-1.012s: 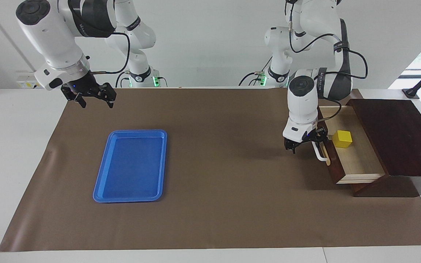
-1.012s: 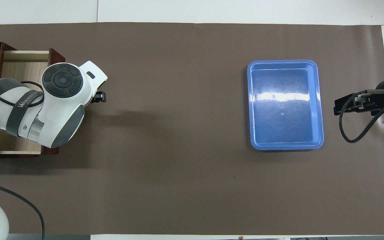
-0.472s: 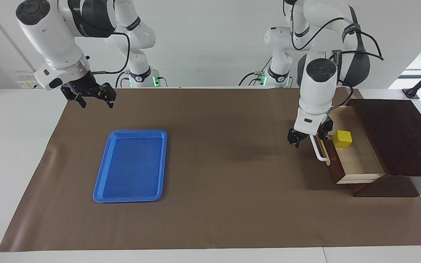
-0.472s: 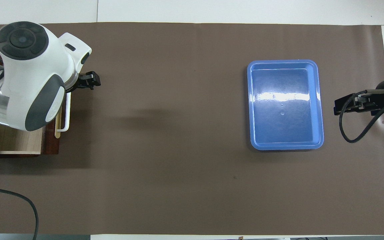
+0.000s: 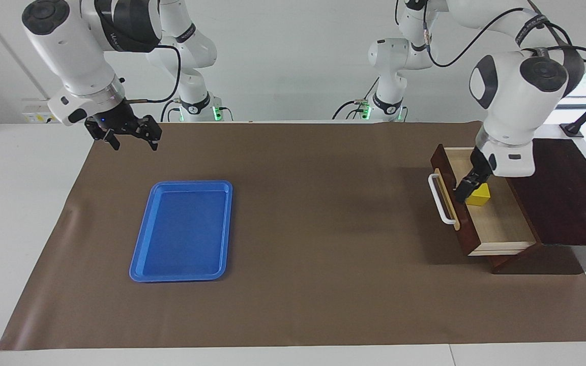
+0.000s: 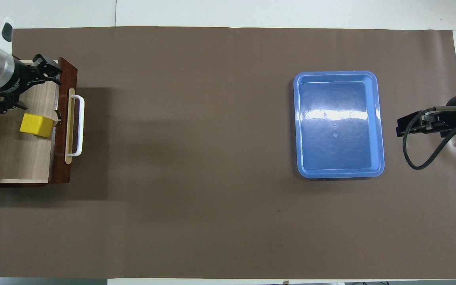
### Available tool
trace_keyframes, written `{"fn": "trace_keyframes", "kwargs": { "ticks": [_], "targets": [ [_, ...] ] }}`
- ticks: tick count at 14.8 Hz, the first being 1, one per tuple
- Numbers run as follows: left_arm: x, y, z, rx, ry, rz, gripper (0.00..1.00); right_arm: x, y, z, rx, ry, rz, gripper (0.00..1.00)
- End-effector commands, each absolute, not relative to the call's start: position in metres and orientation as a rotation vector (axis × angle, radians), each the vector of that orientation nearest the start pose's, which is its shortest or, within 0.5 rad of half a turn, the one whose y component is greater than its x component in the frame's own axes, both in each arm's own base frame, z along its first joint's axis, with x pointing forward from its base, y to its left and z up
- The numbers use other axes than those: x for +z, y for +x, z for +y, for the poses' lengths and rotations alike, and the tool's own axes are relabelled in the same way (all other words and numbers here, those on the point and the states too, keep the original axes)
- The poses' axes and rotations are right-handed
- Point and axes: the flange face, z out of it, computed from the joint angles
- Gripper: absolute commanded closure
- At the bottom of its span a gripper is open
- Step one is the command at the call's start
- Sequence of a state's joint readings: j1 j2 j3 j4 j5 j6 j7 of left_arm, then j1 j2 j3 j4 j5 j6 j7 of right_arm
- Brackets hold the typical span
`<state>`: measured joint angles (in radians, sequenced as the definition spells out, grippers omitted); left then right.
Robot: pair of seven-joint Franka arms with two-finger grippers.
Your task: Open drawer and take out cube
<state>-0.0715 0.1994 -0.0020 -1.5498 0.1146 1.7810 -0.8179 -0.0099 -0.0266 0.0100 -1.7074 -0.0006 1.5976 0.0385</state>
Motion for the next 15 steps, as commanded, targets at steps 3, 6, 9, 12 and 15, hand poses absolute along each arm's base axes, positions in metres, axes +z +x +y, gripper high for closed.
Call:
{"fn": "trace_keyframes", "kwargs": {
  "ticks": [3, 6, 9, 12, 15],
  "targets": [
    [0.531, 0.618, 0.022, -0.120, -2.485, -1.820, 0.00, 0.577, 0.535, 0.001, 0.147, -3.157, 0.037, 0.00],
    [0.505, 0.599, 0.024, -0.148, -2.439, -1.907, 0.00, 0.577, 0.535, -0.002, 0.143, -3.157, 0.044, 0.00],
    [0.483, 0.590, 0.039, -0.172, -2.337, -2.055, 0.00, 0.578, 0.536, -0.003, 0.133, -3.157, 0.044, 0.00],
    [0.469, 0.589, 0.039, -0.161, -2.324, -2.059, 0.00, 0.577, 0.536, -0.001, 0.133, -3.158, 0.035, 0.00],
    [0.455, 0.587, 0.039, -0.154, -2.279, -2.109, 0.00, 0.576, 0.535, 0.000, 0.138, -3.157, 0.032, 0.00]
  ]
}}
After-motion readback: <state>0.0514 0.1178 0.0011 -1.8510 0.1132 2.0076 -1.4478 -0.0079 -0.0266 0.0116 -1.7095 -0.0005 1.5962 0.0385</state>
